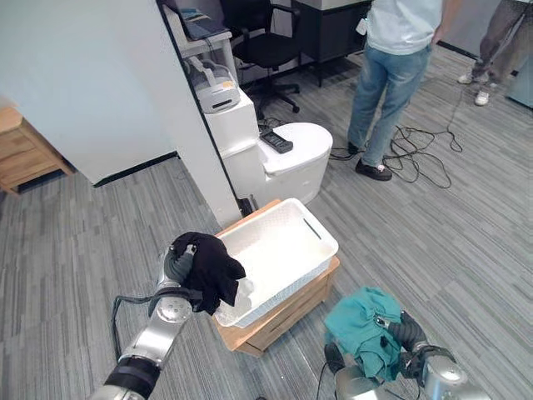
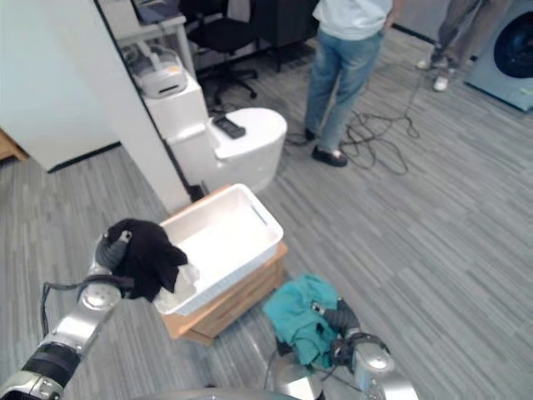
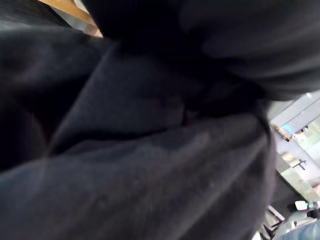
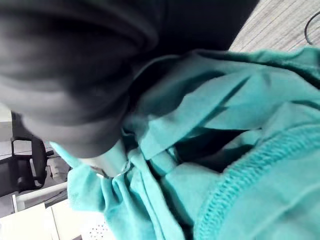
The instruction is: Tidy up the quilt and then pick up the clothes from the bed and put them into the laundry hamper.
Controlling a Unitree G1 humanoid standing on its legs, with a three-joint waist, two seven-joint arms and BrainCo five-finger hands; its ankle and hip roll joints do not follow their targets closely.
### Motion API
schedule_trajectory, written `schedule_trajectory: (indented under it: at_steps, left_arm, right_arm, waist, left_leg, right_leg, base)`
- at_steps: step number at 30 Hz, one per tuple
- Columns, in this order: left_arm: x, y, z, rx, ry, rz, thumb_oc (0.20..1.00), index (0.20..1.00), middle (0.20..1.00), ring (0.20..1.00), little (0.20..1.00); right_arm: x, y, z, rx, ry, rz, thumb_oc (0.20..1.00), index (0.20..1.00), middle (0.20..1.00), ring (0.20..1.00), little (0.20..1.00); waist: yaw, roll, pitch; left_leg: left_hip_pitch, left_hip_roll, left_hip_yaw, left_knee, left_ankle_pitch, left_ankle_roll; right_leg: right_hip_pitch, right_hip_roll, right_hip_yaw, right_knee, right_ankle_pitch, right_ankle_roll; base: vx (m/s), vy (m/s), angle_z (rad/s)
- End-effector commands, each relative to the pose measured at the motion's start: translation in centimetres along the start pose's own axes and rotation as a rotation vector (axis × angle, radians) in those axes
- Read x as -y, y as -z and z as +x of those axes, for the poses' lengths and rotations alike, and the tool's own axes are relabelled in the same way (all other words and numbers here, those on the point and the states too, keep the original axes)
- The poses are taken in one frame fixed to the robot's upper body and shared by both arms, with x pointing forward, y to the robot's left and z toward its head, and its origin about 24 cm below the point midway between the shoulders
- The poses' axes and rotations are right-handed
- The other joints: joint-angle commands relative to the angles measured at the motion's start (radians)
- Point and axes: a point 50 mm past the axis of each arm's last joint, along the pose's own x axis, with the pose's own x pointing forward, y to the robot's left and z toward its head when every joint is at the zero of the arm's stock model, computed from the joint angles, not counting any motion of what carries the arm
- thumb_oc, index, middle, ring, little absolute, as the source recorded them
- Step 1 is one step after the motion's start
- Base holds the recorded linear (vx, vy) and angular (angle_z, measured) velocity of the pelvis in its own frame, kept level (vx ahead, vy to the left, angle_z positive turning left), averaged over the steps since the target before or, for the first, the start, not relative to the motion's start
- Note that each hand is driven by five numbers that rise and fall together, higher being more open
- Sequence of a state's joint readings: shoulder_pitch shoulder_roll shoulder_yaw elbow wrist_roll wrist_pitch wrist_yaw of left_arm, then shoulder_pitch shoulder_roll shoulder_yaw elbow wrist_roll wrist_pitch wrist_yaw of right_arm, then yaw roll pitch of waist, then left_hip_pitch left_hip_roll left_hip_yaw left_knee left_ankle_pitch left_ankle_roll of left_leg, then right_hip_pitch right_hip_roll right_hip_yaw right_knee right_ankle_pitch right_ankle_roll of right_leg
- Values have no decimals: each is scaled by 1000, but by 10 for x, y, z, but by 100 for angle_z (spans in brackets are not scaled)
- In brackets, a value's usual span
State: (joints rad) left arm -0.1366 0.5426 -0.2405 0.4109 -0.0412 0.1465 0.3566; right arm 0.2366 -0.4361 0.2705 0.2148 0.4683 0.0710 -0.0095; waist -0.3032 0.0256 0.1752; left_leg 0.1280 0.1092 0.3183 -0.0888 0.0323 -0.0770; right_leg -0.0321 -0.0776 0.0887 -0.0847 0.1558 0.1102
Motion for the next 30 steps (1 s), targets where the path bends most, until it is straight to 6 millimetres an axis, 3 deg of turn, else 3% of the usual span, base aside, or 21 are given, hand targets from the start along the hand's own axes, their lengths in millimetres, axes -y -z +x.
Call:
schedule_trajectory:
  at_steps: [1, 4, 7, 12, 15, 17, 20, 21, 22, 23, 24, 25, 26, 28, 29, 30]
  left_arm:
    - [-30, -27, 24, 69, -162, 85, 1000, 1000, 1000, 1000, 1000]
    - [-36, -22, 30, 72, -173, 192, 1000, 1000, 1000, 1000, 1000]
    - [-41, -22, 33, 68, -194, 189, 1000, 1000, 1000, 1000, 1000]
    - [-61, -56, 43, 205, -272, 63, 1000, 1000, 1000, 1000, 1000]
    - [-74, -99, 39, 385, -334, -230, 1000, 1000, 1000, 1000, 1000]
    - [-75, -116, 32, 472, -342, -365, 1000, 1000, 1000, 1000, 1000]
    - [-68, -139, -1, 645, -305, -635, 1000, 1000, 1000, 1000, 1000]
    - [-61, -142, -25, 684, -261, -683, 1000, 1000, 1000, 1000, 1000]
    - [-60, -141, -28, 690, -257, -691, 1000, 1000, 1000, 1000, 1000]
    - [-58, -135, -46, 699, -211, -697, 1000, 1000, 1000, 1000, 1000]
    - [-58, -134, -47, 698, -210, -700, 1000, 1000, 1000, 1000, 1000]
    - [-55, -126, -58, 669, -160, -720, 1000, 1000, 1000, 1000, 1000]
    - [-55, -125, -60, 665, -158, -724, 1000, 1000, 1000, 1000, 1000]
    - [-52, -113, -67, 608, -141, -730, 1000, 1000, 1000, 1000, 1000]
    - [-48, -94, -70, 496, -150, -770, 1000, 1000, 1000, 1000, 1000]
    - [-47, -88, -70, 460, -157, -761, 1000, 1000, 1000, 1000, 1000]
  right_arm:
    - [-9, -34, 5, 139, -82, -73, 200, 200, 200, 200, 200]
    - [-8, -39, 5, 153, -91, -83, 200, 200, 200, 200, 200]
    - [-3, -43, 5, 163, -87, -85, 200, 200, 200, 200, 200]
    - [3, -51, 7, 187, -68, -85, 200, 200, 200, 200, 200]
    - [6, -47, 6, 196, -4, -19, 200, 200, 200, 200, 200]
    - [9, -44, 5, 216, 60, 12, 200, 200, 200, 200, 200]
    - [24, -55, -4, 363, 219, 28, 200, 200, 200, 200, 200]
    - [33, -70, -12, 447, 280, 25, 200, 200, 200, 200, 200]
    - [34, -74, -14, 472, 289, 19, 200, 200, 200, 200, 200]
    - [40, -97, -23, 577, 329, -11, 200, 200, 200, 200, 200]
    - [39, -97, -23, 580, 329, -13, 200, 200, 200, 200, 200]
    - [41, -122, -31, 682, 345, -53, 200, 200, 200, 200, 200]
    - [40, -126, -32, 698, 346, -67, 200, 200, 200, 200, 200]
    - [40, -154, -40, 803, 352, -118, 200, 200, 200, 200, 200]
    - [35, -188, -48, 913, 301, -153, 200, 200, 200, 200, 200]
    - [32, -196, -49, 933, 281, -168, 200, 200, 200, 200, 200]
  waist:
    - [-37, -21, 44]
    - [-56, -21, 58]
    - [-71, -18, 66]
    - [-86, -10, 95]
    - [-82, -11, 107]
    - [-79, -11, 105]
    - [-49, -20, 88]
    - [-22, -26, 72]
    - [-16, -27, 67]
    - [18, -35, 56]
    - [20, -36, 53]
    - [57, -42, 46]
    - [63, -44, 43]
    - [108, -54, 32]
    - [168, -70, 20]
    - [184, -74, 17]
  left_leg:
    - [-11, 30, 6, 23, -24, 21]
    - [-20, 28, 17, 27, -24, 18]
    - [-21, 27, 27, 26, -24, 14]
    - [-44, 22, 37, 32, -26, 13]
    - [-45, 24, 31, 37, -24, 12]
    - [-40, 24, 27, 34, -25, 13]
    - [-30, 24, -1, 39, -29, 18]
    - [-26, 22, -23, 43, -35, 21]
    - [-28, 23, -25, 43, -33, 20]
    - [-20, 18, -51, 46, -43, 23]
    - [-23, 19, -51, 45, -40, 23]
    - [-17, 13, -77, 44, -50, 25]
    - [-19, 12, -79, 42, -47, 25]
    - [-14, 5, -103, 34, -54, 27]
    - [-14, -1, -131, 27, -59, 28]
    - [-15, -2, -139, 25, -58, 27]
  right_leg:
    - [-18, -50, 39, 12, -39, 95]
    - [-31, -49, 54, 13, -35, 97]
    - [-40, -48, 66, 11, -33, 99]
    - [-67, -52, 79, 15, -34, 102]
    - [-60, -51, 67, 17, -39, 95]
    - [-50, -51, 62, 16, -43, 93]
    - [-23, -48, 43, 14, -49, 85]
    - [-5, -49, 30, 13, -55, 83]
    - [-7, -48, 29, 13, -53, 82]
    - [17, -54, 4, 10, -61, 80]
    - [14, -53, 4, 9, -59, 79]
    - [36, -58, -20, 3, -67, 78]
    - [34, -58, -22, 2, -64, 77]
    - [50, -63, -51, -3, -71, 79]
    - [62, -66, -81, -3, -74, 87]
    - [66, -67, -89, -3, -74, 89]
  base:
    - [-9, 4, -16]
    - [19, 3, -9]
    - [35, 28, -17]
    - [-47, 30, -13]
    - [-26, 0, -11]
    - [0, 0, 0]
    - [2, -9, 2]
    - [2, -24, 8]
    - [5, -21, 16]
    - [-10, -14, 22]
    - [-27, 8, 33]
    - [-42, 5, 36]
    - [-55, 14, 31]
    - [-88, -3, 47]
    - [-125, -8, 61]
    - [-115, -9, 48]
